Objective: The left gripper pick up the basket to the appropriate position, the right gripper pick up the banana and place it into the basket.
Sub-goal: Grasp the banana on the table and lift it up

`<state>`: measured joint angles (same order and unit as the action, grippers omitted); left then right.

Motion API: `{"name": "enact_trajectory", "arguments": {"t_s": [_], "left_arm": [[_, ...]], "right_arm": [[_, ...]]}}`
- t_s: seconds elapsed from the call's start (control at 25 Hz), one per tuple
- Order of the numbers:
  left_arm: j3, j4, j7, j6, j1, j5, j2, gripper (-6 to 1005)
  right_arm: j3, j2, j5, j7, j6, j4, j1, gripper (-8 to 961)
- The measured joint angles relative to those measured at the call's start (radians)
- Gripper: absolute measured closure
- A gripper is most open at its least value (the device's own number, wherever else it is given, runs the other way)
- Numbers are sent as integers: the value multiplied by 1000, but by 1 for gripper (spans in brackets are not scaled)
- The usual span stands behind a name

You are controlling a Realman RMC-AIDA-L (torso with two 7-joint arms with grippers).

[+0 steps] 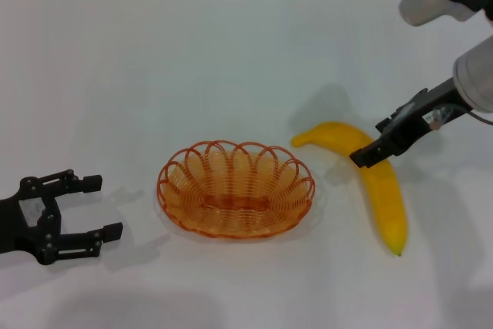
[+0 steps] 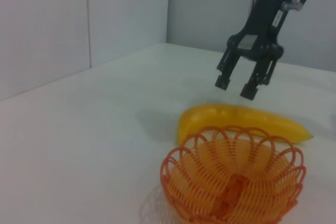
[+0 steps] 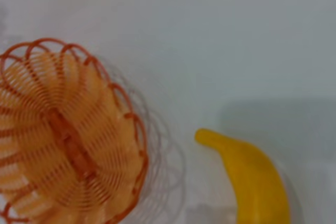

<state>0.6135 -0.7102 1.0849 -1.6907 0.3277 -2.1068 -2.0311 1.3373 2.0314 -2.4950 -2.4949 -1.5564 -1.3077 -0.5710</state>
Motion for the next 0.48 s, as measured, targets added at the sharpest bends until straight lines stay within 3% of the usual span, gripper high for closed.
{"name": "enact_trajectory", "arguments": {"t_s": [0.48], "left_arm": [[0, 0, 8, -2, 2, 2, -2, 141]], "right_arm": [[-4, -5, -13, -37, 126, 164, -34, 236]]}}
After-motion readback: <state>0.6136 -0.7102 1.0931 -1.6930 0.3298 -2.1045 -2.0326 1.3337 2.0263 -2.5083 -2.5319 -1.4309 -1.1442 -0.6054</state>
